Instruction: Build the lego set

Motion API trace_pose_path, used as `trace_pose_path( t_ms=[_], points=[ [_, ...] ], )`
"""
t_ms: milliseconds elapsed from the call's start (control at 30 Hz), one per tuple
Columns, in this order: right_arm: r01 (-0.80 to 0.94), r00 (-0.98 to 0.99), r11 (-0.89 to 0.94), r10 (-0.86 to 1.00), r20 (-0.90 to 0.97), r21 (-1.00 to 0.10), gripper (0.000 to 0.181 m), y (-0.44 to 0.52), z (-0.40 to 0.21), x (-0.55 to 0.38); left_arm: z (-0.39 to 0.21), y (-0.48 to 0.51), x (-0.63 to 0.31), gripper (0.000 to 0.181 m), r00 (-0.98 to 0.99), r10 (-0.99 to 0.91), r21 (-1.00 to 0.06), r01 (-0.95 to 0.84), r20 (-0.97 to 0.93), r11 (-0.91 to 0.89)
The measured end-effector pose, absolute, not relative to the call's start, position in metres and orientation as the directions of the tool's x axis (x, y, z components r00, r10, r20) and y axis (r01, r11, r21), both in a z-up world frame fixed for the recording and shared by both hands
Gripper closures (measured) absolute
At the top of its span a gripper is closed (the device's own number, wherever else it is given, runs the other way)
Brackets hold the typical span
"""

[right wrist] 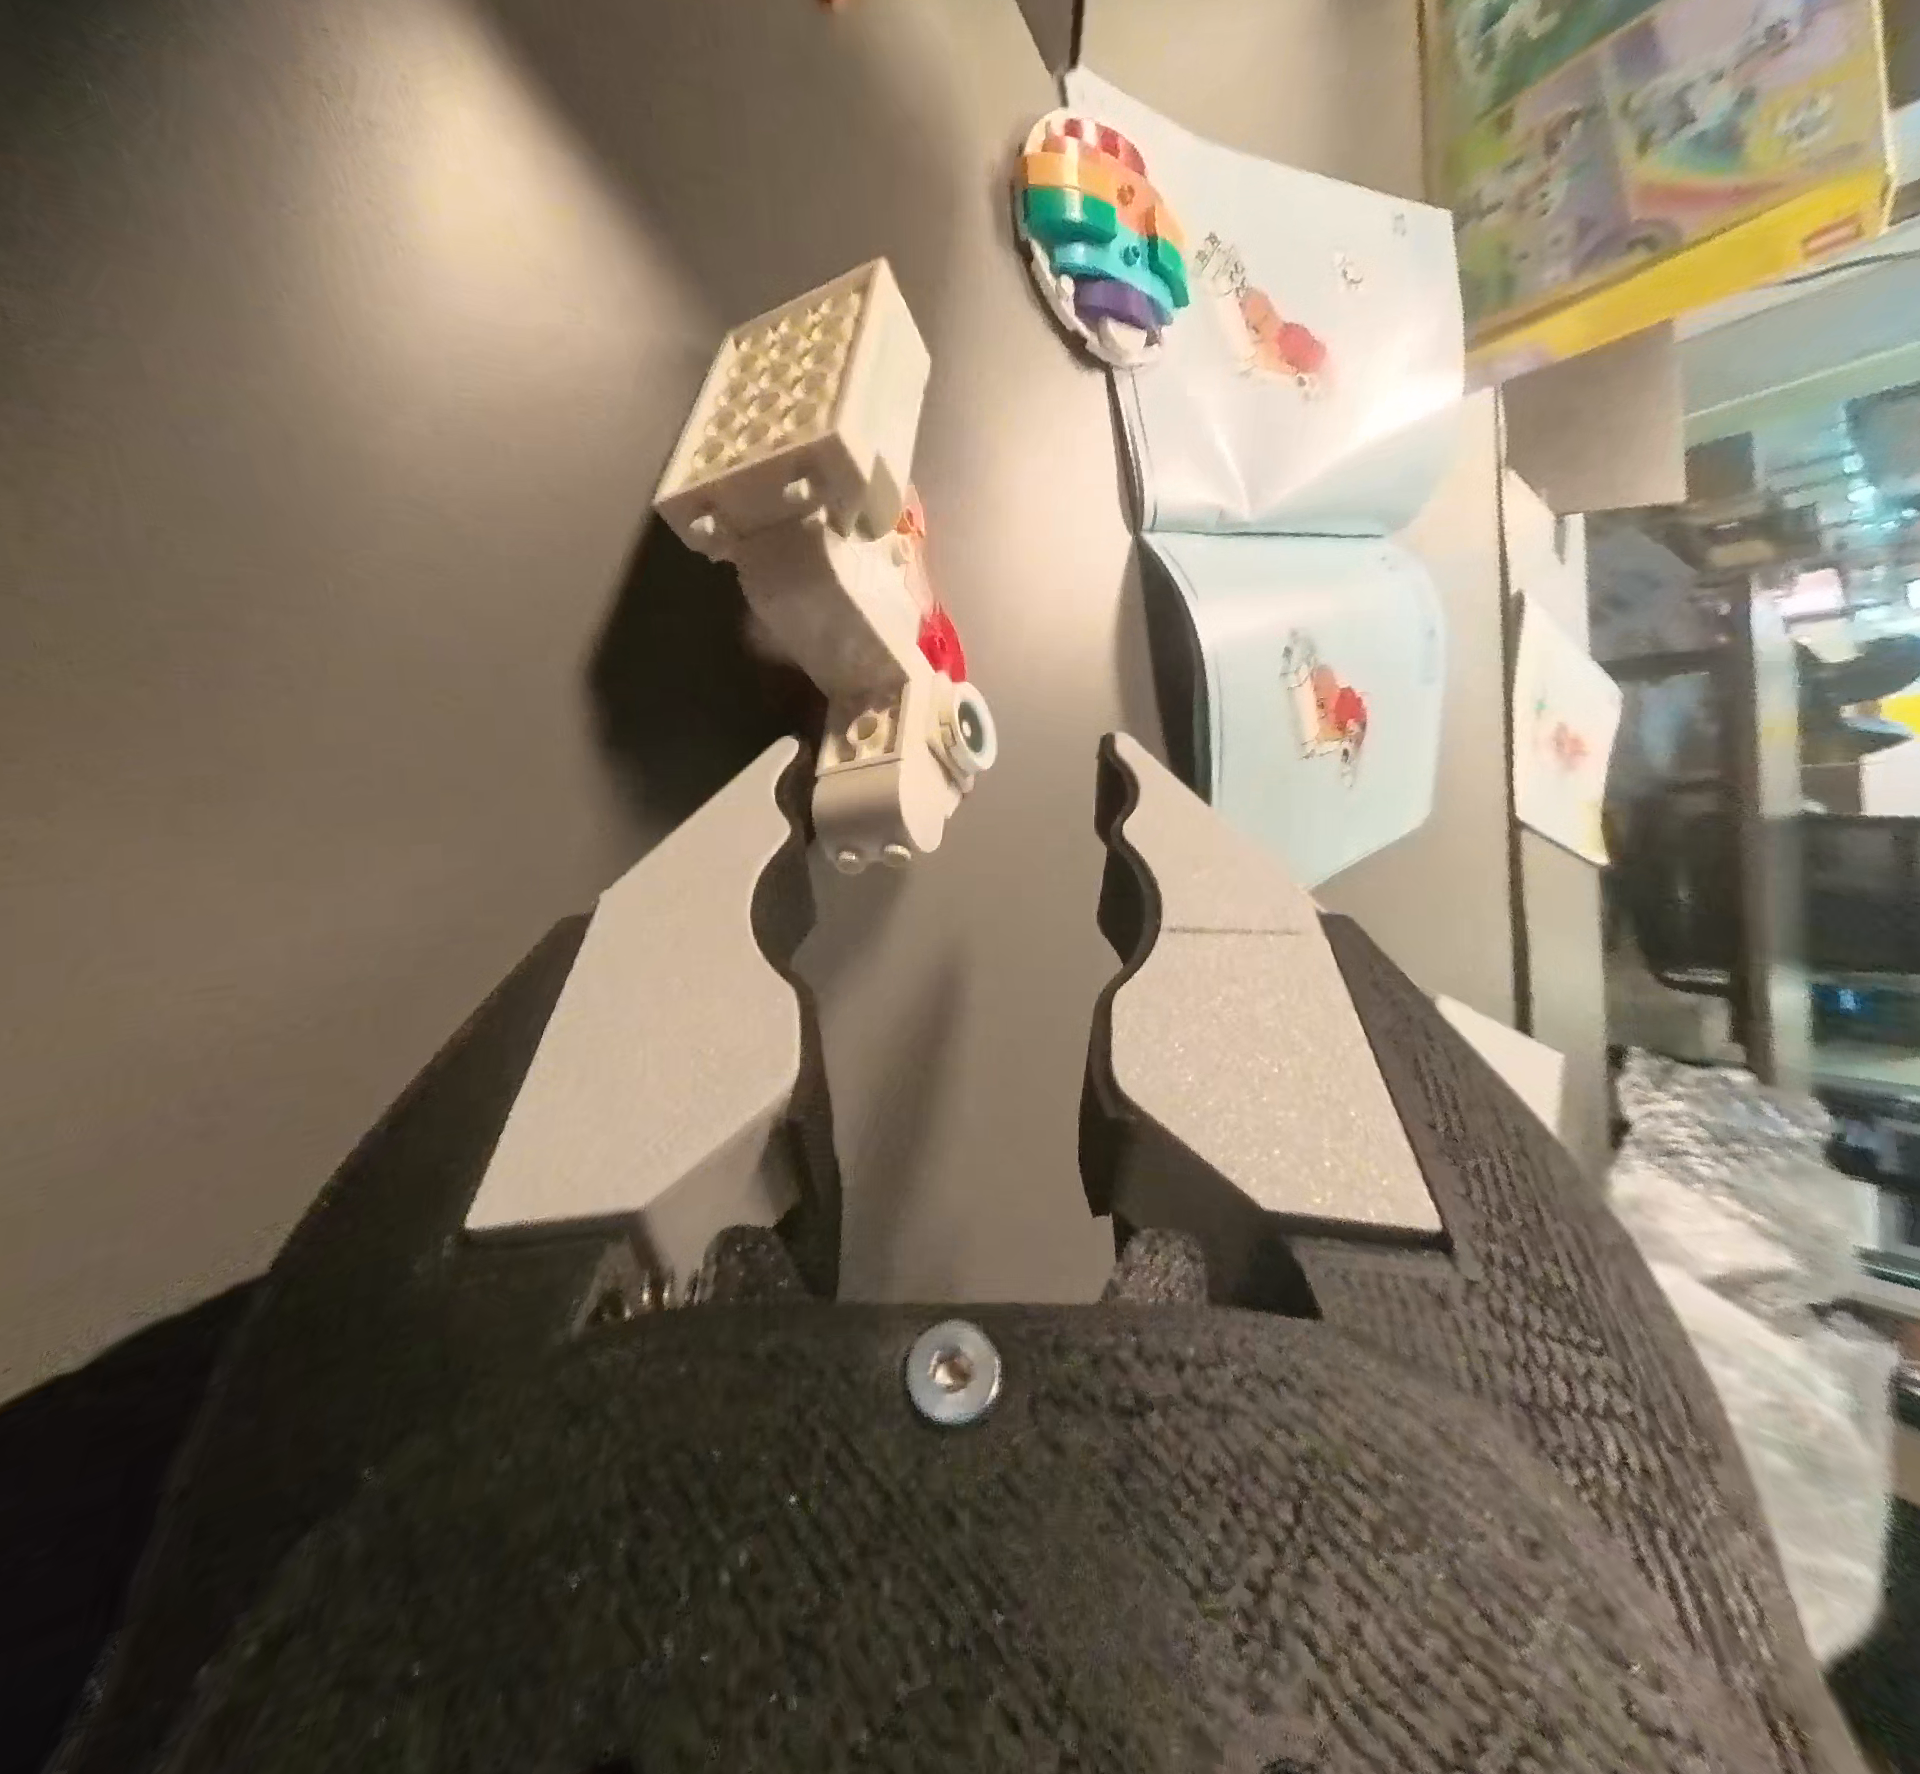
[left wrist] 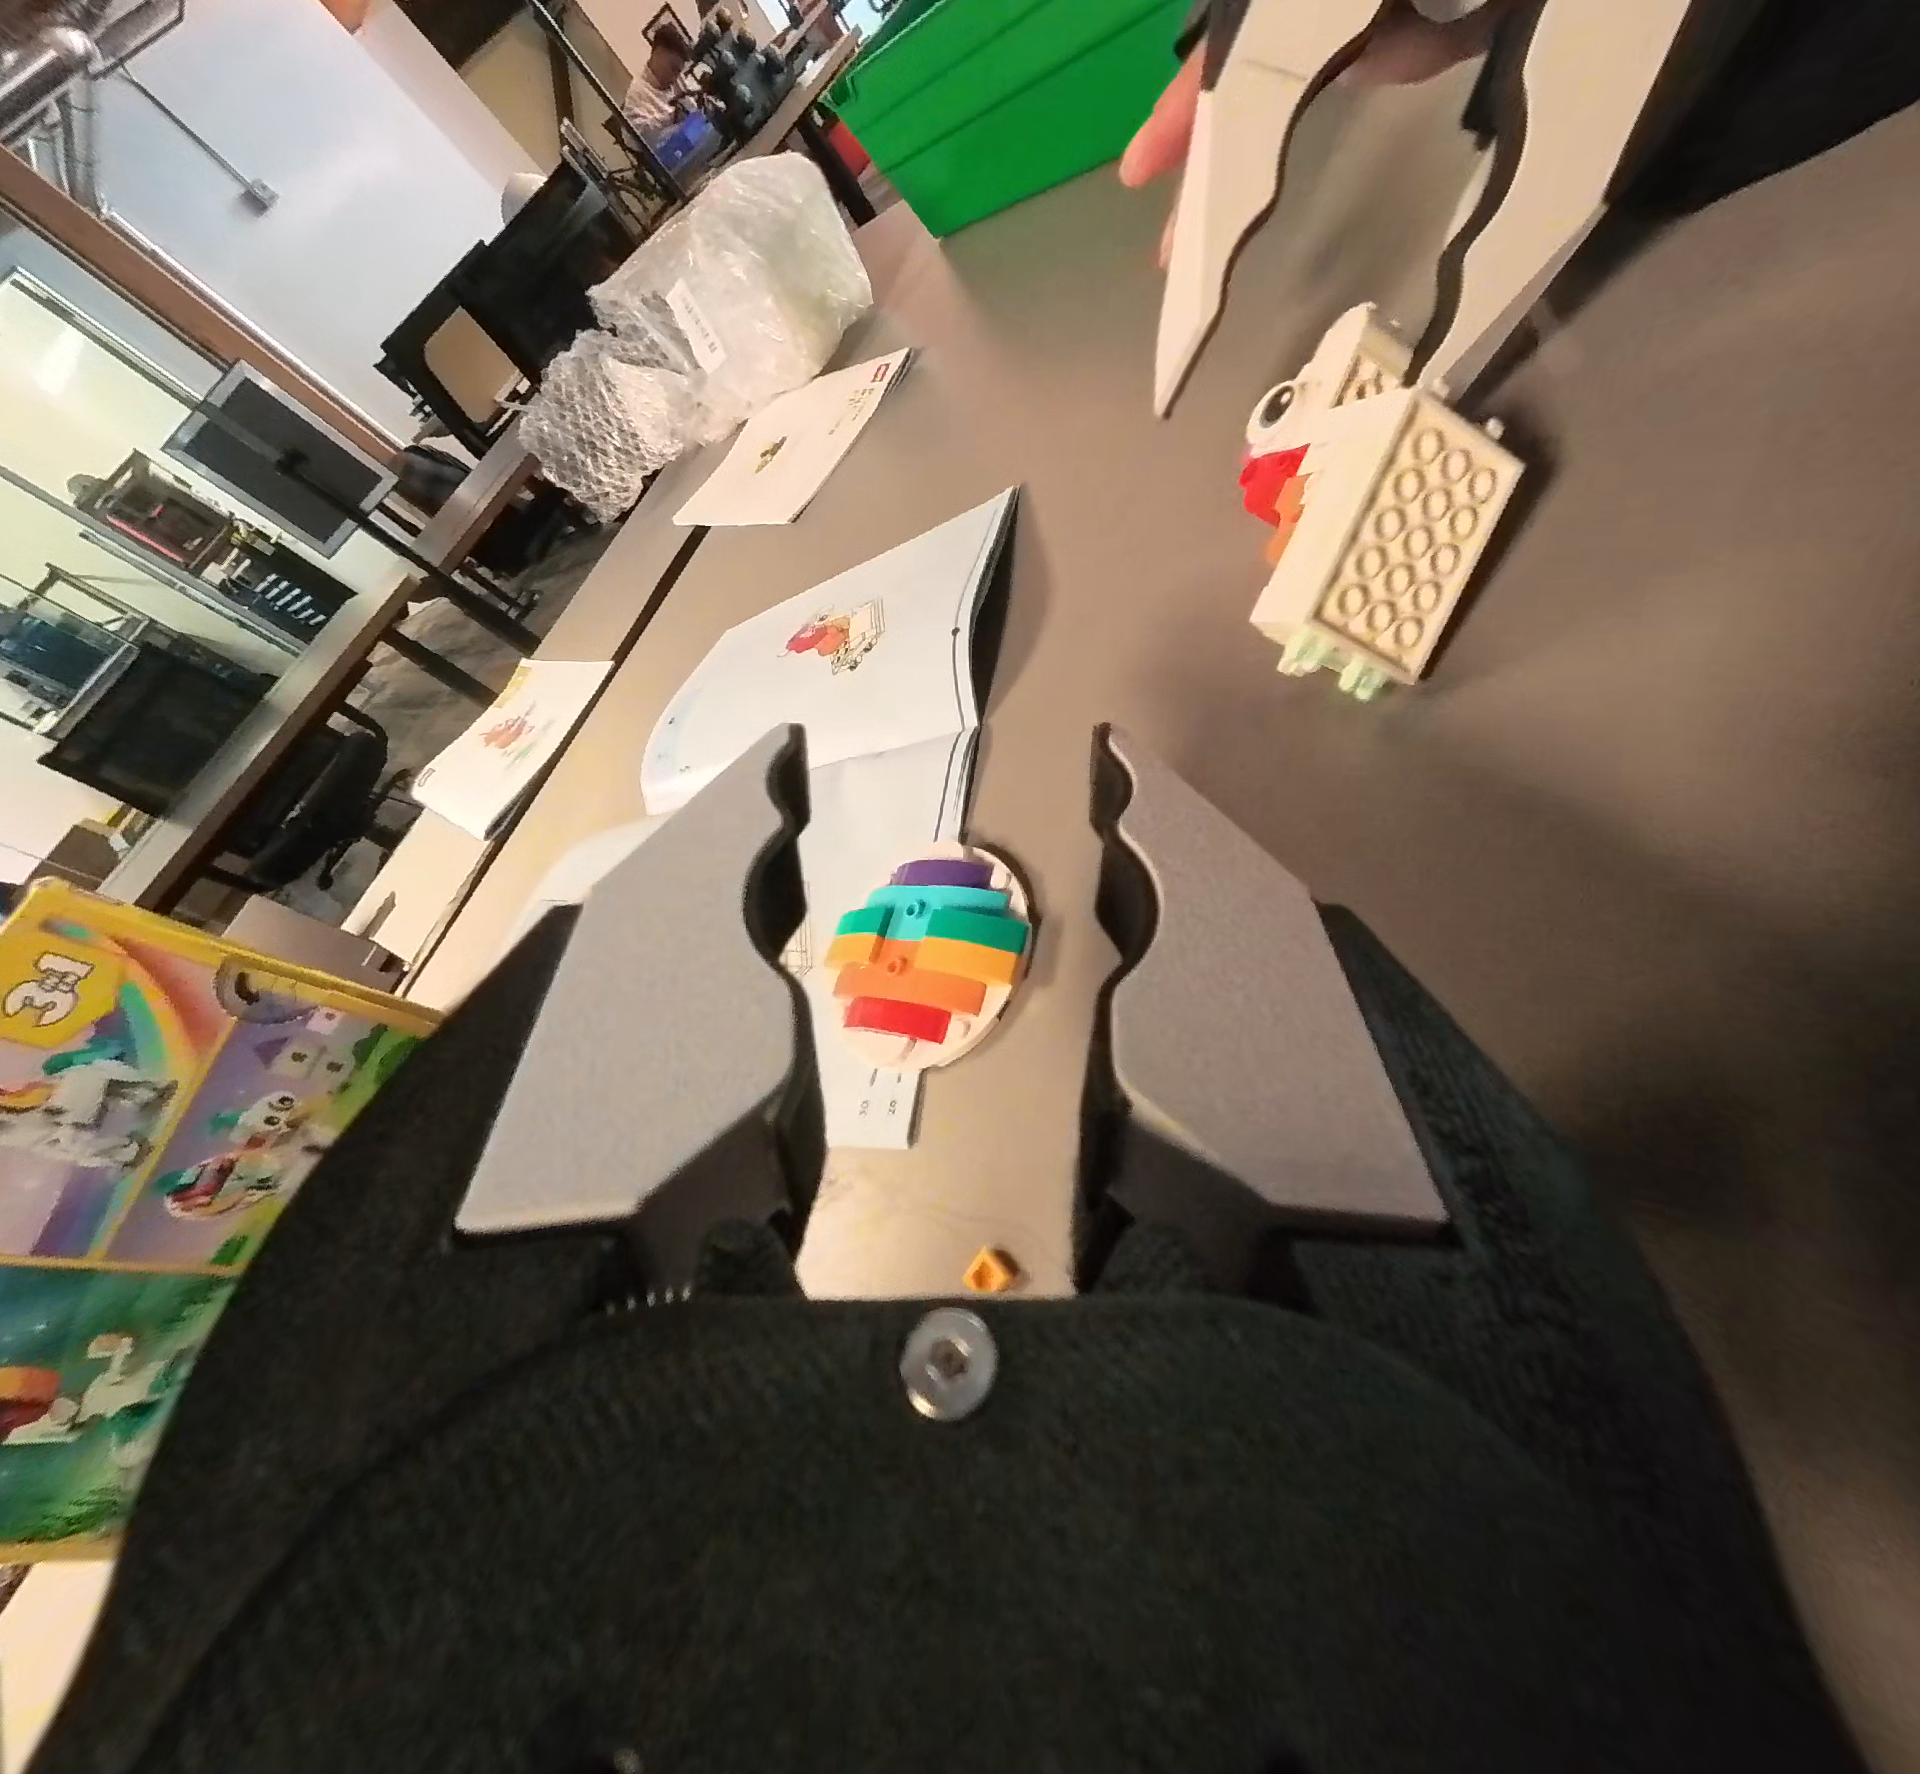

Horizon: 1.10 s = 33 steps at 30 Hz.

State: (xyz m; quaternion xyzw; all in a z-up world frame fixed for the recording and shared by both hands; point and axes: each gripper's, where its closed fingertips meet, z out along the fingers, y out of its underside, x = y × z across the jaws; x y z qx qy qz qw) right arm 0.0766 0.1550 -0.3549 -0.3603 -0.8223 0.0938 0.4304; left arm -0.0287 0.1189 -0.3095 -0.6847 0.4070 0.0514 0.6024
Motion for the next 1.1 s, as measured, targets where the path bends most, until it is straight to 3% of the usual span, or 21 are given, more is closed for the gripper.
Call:
trace_pose_path(
  t_ms=[33, 267, 400, 467, 567, 667, 767, 1033, 1100],
  points=[
    [0.514, -0.368, 0.711, 0.689, 0.625, -0.481, 0.129, 0.155, -0.355, 0.077, -0.309, 0.119, -0.029, 0.128, 0.667, -0.496, -0.787, -0.614, -0.556, 0.057],
    [0.55, -0.363, 0.6, 0.799, 0.48, -0.582, 0.129, 0.151, -0.359, 0.084, -0.306, 0.121, -0.032, 0.128, 0.684, -0.481, -0.797, -0.601, -0.549, 0.054],
    [0.528, -0.366, 0.424, 0.896, 0.253, -0.736, 0.126, 0.144, -0.352, 0.092, -0.292, 0.121, -0.038, 0.127, 0.737, -0.451, -0.844, -0.531, -0.503, 0.073],
    [0.44, -0.319, 0.339, 0.925, 0.208, -0.832, 0.129, 0.153, -0.334, 0.088, -0.282, 0.121, -0.044, 0.127, 0.777, -0.435, -0.88, -0.467, -0.454, 0.084],
    [0.104, -0.074, 0.298, 0.954, 0.292, -0.949, 0.144, 0.189, -0.278, 0.08, -0.276, 0.122, -0.054, 0.125, 0.817, -0.437, -0.919, -0.39, -0.376, 0.061],
    [-0.127, 0.291, 0.388, 0.894, 0.34, -0.913, 0.157, 0.231, -0.238, 0.097, -0.275, 0.125, -0.059, 0.12, 0.837, -0.441, -0.938, -0.346, -0.323, 0.028],
    [0.0, 0.53, 0.507, 0.731, 0.43, -0.862, 0.177, 0.262, -0.237, 0.112, -0.274, 0.124, -0.059, 0.12, 0.835, -0.43, -0.931, -0.363, -0.343, 0.038],
    [0.153, 0.514, 0.588, 0.639, 0.572, -0.794, 0.181, 0.265, -0.257, 0.097, -0.306, 0.1, -0.062, 0.12, 0.799, -0.523, -0.863, -0.46, -0.299, -0.21],
    [0.136, 0.495, 0.593, 0.654, 0.573, -0.794, 0.181, 0.261, -0.257, 0.095, -0.319, 0.082, -0.058, 0.129, 0.784, -0.553, -0.826, -0.492, -0.283, -0.275]
  ],
)
